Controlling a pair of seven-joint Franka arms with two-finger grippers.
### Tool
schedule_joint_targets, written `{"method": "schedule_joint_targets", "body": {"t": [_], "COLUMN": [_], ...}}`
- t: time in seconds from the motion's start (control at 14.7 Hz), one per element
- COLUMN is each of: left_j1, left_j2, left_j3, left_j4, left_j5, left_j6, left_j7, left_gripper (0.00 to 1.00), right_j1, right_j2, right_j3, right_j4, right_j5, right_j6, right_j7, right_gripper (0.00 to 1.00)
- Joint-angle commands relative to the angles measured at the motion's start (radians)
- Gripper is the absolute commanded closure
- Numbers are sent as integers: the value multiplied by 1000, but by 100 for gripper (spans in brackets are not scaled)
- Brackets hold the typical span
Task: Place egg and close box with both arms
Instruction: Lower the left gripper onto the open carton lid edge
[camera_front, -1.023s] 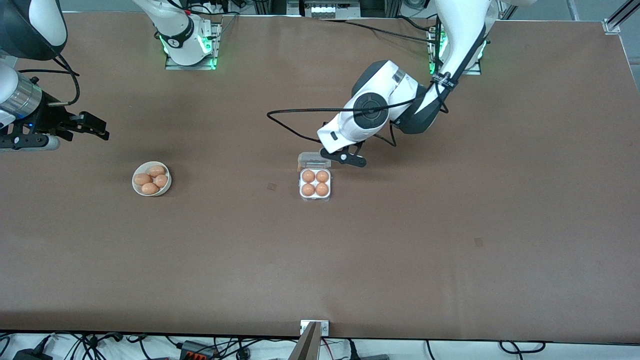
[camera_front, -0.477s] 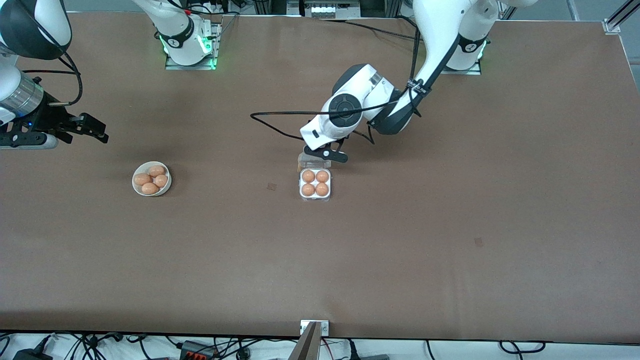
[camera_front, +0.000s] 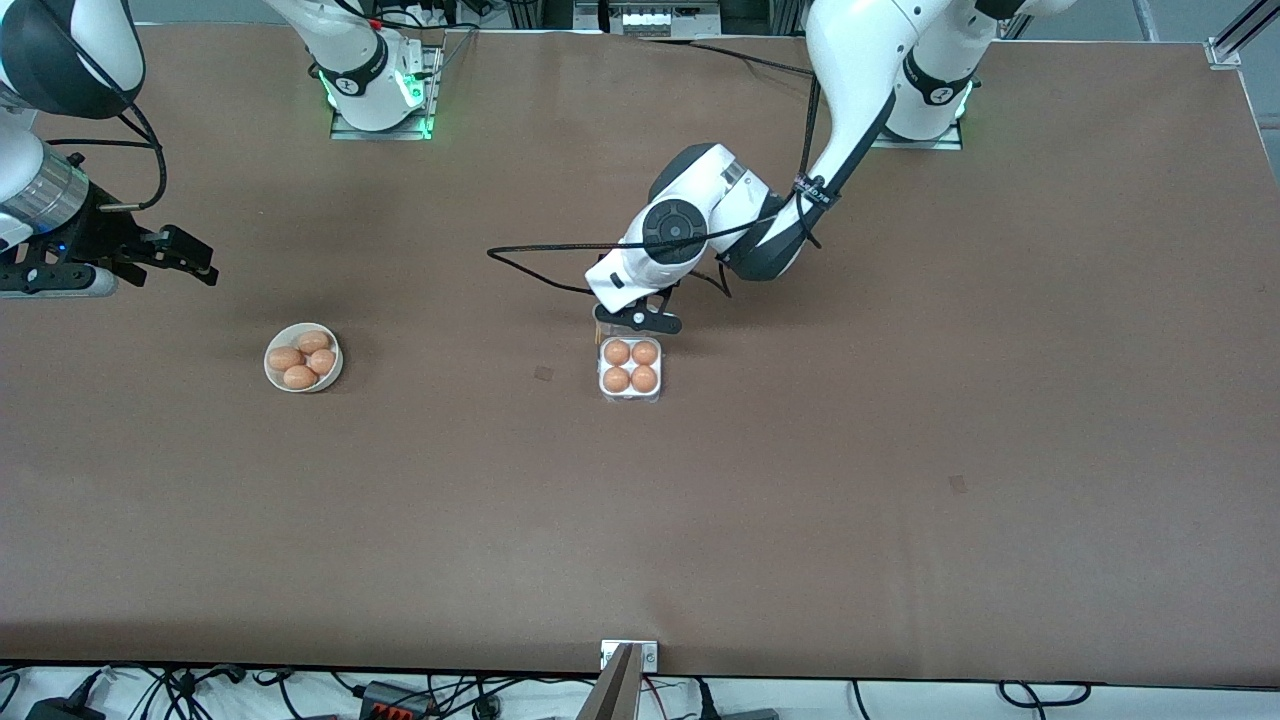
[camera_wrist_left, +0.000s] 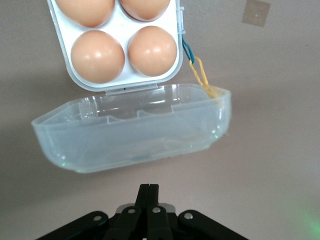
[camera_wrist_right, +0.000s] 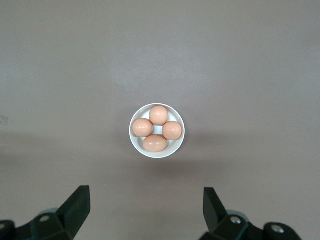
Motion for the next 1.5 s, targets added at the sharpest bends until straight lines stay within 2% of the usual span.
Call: {"method": "schedule_joint_targets", "body": {"t": [0.0,1.16,1.43], "left_j1": [-16,-18,-19], "left_j2": [24,59,99], "left_j3": [16,39,57], "left_j4": [35,84,147], "left_j5": [-6,19,28], "left_j6": [0,28,28], "left_j7": [-13,-38,-35], "left_gripper": [100,100,100], "right_j1": [12,16,16], "right_j2": [-27,-30,-30], "right_j3": [-9,-11,-11], "right_j4": [-26,-28,-31], "right_j5": [16,16,16], "right_j6": [9,-14,-14], "right_j7": [5,5,5], "right_gripper": [0,0,0]}}
